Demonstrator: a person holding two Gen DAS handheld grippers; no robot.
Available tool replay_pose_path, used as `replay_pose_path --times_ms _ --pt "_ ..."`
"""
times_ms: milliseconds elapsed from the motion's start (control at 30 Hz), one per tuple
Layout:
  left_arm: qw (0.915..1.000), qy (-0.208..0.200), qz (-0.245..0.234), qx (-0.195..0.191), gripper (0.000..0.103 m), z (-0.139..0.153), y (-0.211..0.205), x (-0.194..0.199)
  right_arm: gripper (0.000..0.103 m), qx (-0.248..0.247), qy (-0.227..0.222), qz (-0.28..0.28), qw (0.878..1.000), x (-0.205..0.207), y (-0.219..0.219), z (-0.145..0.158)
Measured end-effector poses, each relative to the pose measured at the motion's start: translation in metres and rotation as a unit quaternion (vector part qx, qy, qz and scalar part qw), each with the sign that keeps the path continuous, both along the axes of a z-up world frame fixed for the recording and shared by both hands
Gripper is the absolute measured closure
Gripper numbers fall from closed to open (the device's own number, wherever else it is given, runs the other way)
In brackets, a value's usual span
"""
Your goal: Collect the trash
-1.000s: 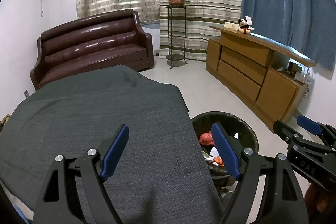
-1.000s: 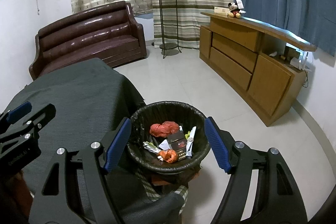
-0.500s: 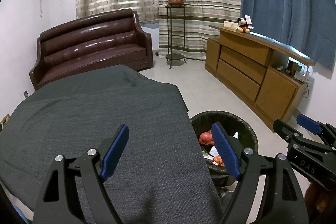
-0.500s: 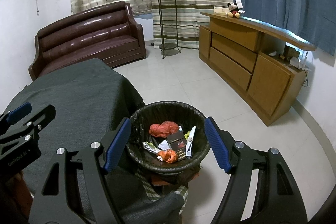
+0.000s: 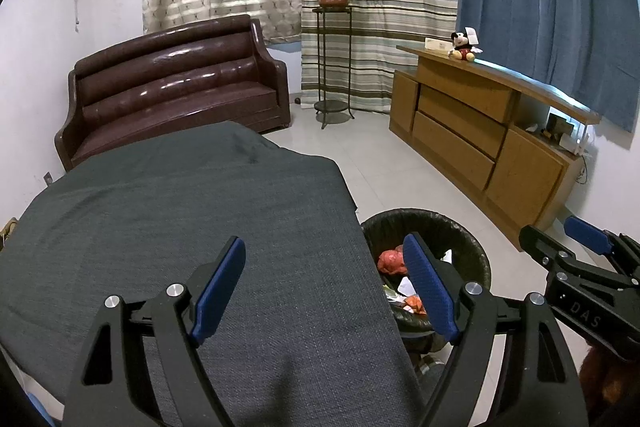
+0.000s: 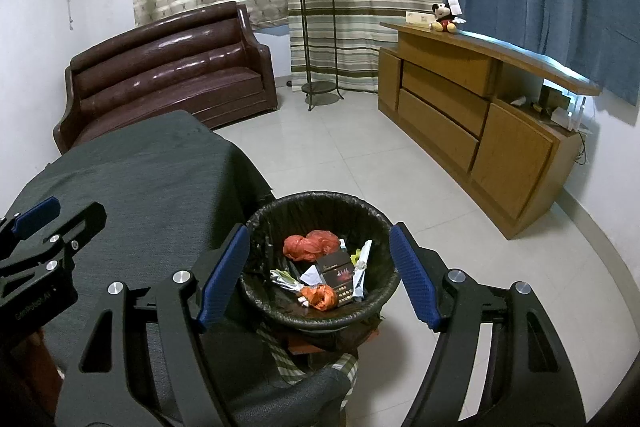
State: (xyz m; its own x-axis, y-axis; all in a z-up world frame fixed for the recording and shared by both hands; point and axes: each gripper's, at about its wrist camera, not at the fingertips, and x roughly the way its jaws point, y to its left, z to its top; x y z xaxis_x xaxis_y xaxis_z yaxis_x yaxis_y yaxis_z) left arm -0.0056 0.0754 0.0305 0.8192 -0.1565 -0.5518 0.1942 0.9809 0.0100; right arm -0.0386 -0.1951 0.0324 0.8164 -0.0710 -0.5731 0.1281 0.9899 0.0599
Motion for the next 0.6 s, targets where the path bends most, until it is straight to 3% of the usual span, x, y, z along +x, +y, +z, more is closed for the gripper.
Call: replay_pose_path --times_ms 600 --pt "1.0 0.004 -0.001 0.0 0.025 -0.0038 0.0003 0.0013 0.032 0.0 0.0 0.0 1.0 0.0003 -0.0003 0.0006"
